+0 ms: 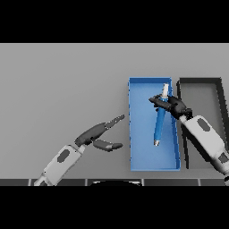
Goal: Pick up the blue pipe and place it into the blue bin.
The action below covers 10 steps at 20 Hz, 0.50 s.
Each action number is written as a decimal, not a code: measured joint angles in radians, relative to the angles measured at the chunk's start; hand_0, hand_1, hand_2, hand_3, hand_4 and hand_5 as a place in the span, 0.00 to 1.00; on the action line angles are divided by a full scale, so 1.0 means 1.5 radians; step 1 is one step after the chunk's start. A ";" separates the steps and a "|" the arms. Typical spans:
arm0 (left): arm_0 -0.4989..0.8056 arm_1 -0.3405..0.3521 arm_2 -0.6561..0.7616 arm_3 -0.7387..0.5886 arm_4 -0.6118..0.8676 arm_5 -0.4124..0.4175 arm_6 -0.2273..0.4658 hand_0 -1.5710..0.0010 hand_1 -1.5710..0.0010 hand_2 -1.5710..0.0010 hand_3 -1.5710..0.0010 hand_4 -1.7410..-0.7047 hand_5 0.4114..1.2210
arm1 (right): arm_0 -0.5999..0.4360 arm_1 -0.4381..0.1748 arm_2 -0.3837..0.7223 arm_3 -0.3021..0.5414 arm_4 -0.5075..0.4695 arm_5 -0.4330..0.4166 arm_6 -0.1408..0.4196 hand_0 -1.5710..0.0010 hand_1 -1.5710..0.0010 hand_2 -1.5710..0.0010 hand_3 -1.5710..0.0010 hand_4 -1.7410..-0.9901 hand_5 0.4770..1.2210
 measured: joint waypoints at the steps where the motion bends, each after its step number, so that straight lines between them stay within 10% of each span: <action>1: -0.004 0.000 0.002 0.000 0.003 0.000 0.005 1.00 1.00 1.00 1.00 0.88 0.08 | -0.006 -0.008 0.015 -0.008 0.014 0.005 -0.003 0.87 0.88 0.89 0.93 0.72 0.66; 10: 0.000 0.002 0.003 -0.002 0.003 0.001 0.000 1.00 1.00 1.00 1.00 0.88 0.07 | -0.027 -0.026 0.070 -0.018 0.028 -0.020 -0.006 0.98 0.98 0.98 0.99 0.74 0.42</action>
